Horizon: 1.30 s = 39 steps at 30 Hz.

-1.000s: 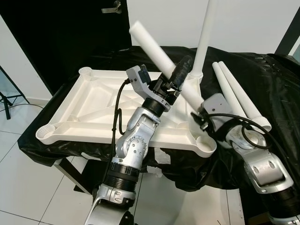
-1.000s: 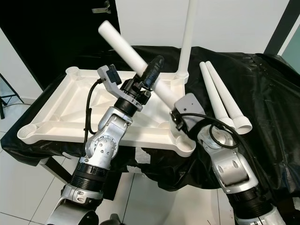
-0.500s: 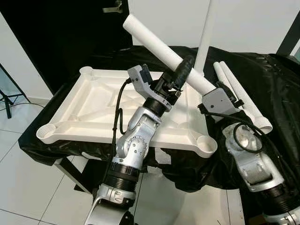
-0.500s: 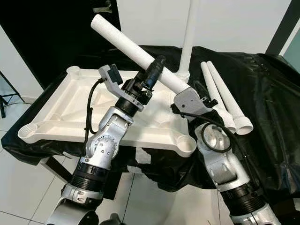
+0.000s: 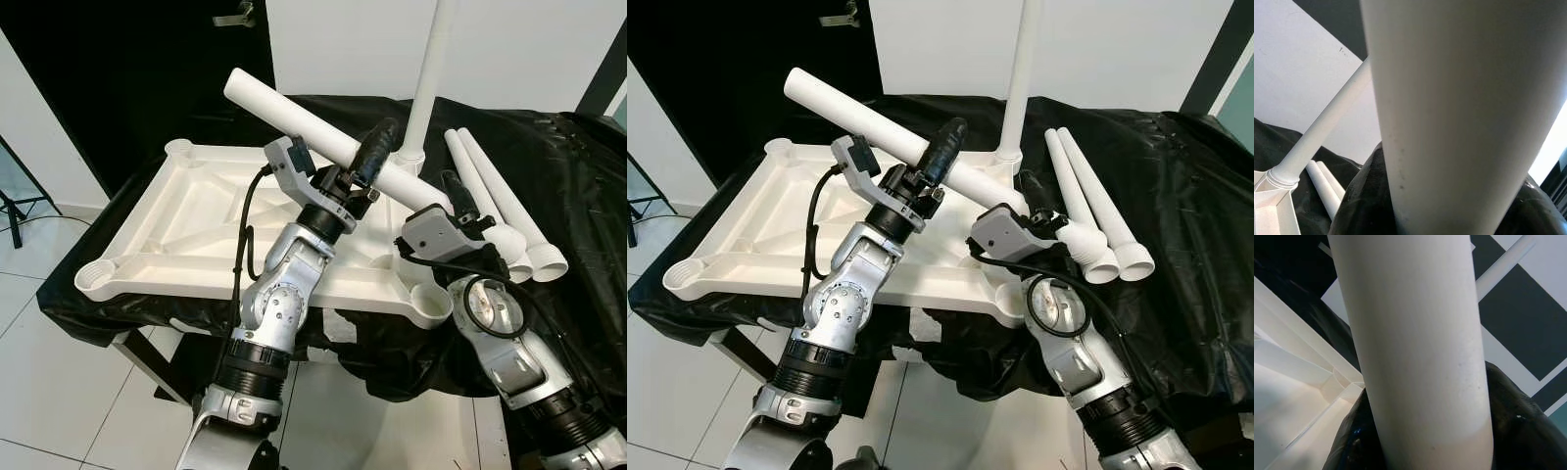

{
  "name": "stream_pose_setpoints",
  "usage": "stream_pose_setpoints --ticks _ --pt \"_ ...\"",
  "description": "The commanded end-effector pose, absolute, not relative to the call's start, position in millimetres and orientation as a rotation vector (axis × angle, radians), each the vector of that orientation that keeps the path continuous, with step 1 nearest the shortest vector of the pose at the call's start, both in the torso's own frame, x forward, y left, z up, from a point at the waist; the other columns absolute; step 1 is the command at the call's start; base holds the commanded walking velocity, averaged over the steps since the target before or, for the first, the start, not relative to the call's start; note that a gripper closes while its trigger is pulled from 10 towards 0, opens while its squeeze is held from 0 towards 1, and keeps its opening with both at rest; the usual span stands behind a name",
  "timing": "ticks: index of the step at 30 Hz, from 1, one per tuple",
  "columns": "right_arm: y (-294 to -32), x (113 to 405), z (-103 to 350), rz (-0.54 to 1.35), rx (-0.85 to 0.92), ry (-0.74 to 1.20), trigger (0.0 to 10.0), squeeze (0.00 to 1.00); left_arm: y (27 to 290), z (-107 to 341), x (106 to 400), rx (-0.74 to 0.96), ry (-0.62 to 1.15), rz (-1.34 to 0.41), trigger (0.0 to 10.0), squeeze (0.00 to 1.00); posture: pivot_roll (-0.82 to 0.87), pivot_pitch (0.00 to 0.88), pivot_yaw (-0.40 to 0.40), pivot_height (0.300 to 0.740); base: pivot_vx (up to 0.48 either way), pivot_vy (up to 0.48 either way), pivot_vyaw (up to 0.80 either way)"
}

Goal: Building children table

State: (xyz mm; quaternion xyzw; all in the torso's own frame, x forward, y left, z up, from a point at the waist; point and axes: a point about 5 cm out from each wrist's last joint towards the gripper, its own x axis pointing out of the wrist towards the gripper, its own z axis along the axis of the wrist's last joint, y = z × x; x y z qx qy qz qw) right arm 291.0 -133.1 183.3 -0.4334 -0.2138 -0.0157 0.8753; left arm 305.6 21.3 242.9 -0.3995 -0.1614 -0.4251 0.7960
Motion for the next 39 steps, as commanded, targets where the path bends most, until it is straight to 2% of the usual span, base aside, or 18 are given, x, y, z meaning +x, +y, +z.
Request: stream_pose_setpoints --ticks 1,2,4,5,12,13,17,23,24,28,29,30,31,33,34,36,37,39 --pt "-127.6 291.0 182.2 -0.014 -0.905 -0.482 7.1 0.00 11.9 254.7 292.3 -0.888 -0.444 -1.105 0.0 0.00 0.13 0.000 0.024 0.740 0.000 0.000 0.00" --pt "-129.3 291.8 182.5 -0.018 -0.888 -0.461 10.0 0.00 11.6 255.0 292.1 -0.891 -0.446 -1.108 0.0 0.00 0.12 0.000 0.021 0.740 0.000 0.000 0.00" --pt "-130.4 292.4 182.5 -0.020 -0.874 -0.444 10.0 0.00 11.4 255.2 291.9 -0.892 -0.446 -1.109 0.0 0.00 0.12 0.000 0.021 0.740 0.000 0.000 0.00" --pt "-131.2 293.4 181.4 0.016 -0.821 -0.386 10.0 1.00 11.3 254.7 291.6 -0.893 -0.445 -1.109 0.0 0.00 0.12 0.000 0.021 0.740 0.000 0.000 0.00" --pt "-131.2 294.1 181.2 0.116 -0.748 -0.260 10.0 1.00 11.5 253.8 291.5 -0.892 -0.443 -1.105 0.0 0.00 0.12 0.000 0.021 0.740 0.000 0.000 0.00" --pt "-132.4 292.9 183.4 0.190 -0.753 -0.187 10.0 0.00 11.7 253.6 291.6 -0.891 -0.442 -1.103 0.0 0.00 0.12 0.000 0.023 0.740 0.000 0.000 0.00" --pt "-138.6 285.0 189.7 0.373 -0.728 -0.018 10.0 0.00 10.6 253.6 292.4 -0.890 -0.441 -1.101 0.0 0.00 0.11 0.000 0.023 0.740 0.000 0.000 0.00" --pt "-145.0 281.3 192.4 0.414 -0.729 0.027 10.0 0.00 9.0 253.8 292.5 -0.888 -0.442 -1.101 0.0 0.00 0.11 0.000 0.022 0.740 0.000 0.000 0.00" --pt "-147.4 280.3 191.4 0.429 -0.721 0.045 0.0 0.00 8.8 253.8 292.7 -0.887 -0.442 -1.099 0.0 0.00 0.10 0.000 0.020 0.740 0.000 0.000 0.00" --pt "-154.1 280.6 185.3 0.441 -0.698 0.094 0.0 0.00 9.2 253.6 294.3 -0.873 -0.442 -1.078 0.0 0.00 0.11 0.000 0.018 0.740 0.000 0.000 0.00" --pt "-154.1 281.4 184.1 0.438 -0.687 0.103 0.0 0.00 9.5 253.4 294.8 -0.867 -0.441 -1.071 2.1 0.00 0.11 0.000 0.018 0.740 0.000 0.000 0.00" --pt "-154.1 281.4 184.1 0.438 -0.687 0.103 0.0 0.00 9.5 253.4 294.8 -0.867 -0.441 -1.071 2.1 0.00 0.11 0.000 0.018 0.740 0.000 0.000 0.00" --pt "-153.4 282.5 183.2 0.434 -0.681 0.107 0.0 0.00 9.7 253.1 295.4 -0.861 -0.438 -1.062 3.5 0.00 0.11 0.000 0.019 0.740 0.000 0.000 0.00" --pt "-153.4 282.5 183.2 0.434 -0.681 0.107 0.0 0.00 9.7 253.1 295.4 -0.861 -0.438 -1.062 3.5 0.00 0.11 0.000 0.019 0.740 0.000 0.000 0.00" --pt "-152.5 283.4 183.3 0.430 -0.676 0.115 0.0 0.00 9.8 252.6 296.1 -0.854 -0.433 -1.054 10.0 0.00 0.12 0.000 0.020 0.740 0.000 0.000 0.00" --pt "-151.7 284.4 183.5 0.424 -0.676 0.117 0.0 0.00 9.9 252.3 296.5 -0.850 -0.431 -1.050 10.0 0.00 0.12 0.000 0.021 0.740 0.000 0.000 0.00" --pt "-152.8 284.0 177.6 0.413 -0.579 0.180 0.0 0.00 10.3 252.1 297.0 -0.850 -0.429 -1.046 10.0 0.77 0.12 0.000 0.021 0.740 0.000 0.000 0.00" --pt "-152.8 284.0 177.6 0.413 -0.579 0.180 0.0 0.00 10.3 252.1 297.0 -0.850 -0.429 -1.046 10.0 0.77 0.12 0.000 0.021 0.740 0.000 0.000 0.00"
